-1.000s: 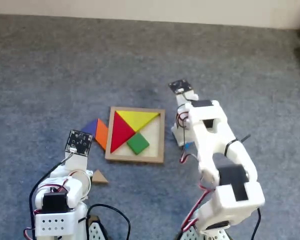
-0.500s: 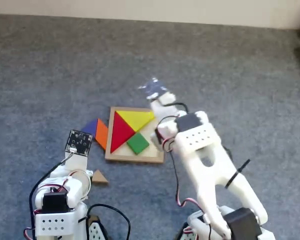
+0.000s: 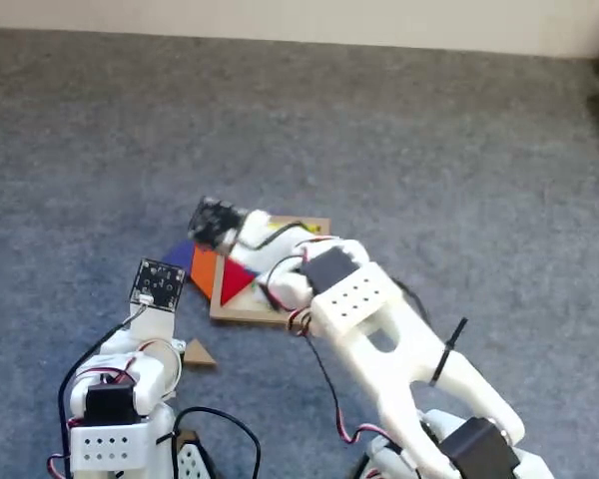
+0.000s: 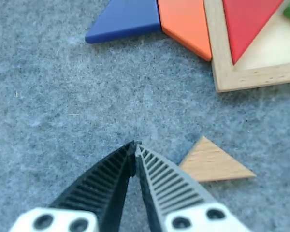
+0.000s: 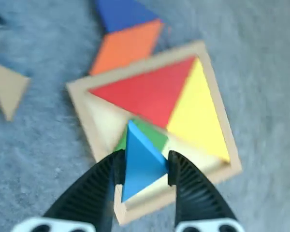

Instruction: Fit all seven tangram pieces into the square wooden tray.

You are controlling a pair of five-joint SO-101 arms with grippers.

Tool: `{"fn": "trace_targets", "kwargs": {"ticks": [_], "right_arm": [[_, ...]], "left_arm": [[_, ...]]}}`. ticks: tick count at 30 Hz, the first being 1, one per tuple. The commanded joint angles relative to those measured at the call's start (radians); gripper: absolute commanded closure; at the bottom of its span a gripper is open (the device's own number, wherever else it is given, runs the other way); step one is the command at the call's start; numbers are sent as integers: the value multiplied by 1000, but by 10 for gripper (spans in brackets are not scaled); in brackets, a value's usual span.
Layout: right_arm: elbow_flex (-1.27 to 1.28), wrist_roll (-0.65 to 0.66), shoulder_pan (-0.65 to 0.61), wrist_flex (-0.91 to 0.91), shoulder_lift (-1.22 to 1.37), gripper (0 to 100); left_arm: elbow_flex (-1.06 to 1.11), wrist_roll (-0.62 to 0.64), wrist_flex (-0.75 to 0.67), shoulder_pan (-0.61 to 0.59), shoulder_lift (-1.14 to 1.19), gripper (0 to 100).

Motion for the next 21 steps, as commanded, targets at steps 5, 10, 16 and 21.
{"fn": "trace_targets", "kwargs": {"ticks": [5,10,16,21], "right_arm": [[-16,124,-119,-30,4,954],[-36,126,-119,-51,180,954],[-108,126,-117,-85,312,954],[-130,126,-114,-85,332,954]], "left_arm": [[19,8,6,15,-48,994],[19,8,6,15,-48,994],[19,8,6,15,-48,994],[19,8,6,15,-48,994]]}}
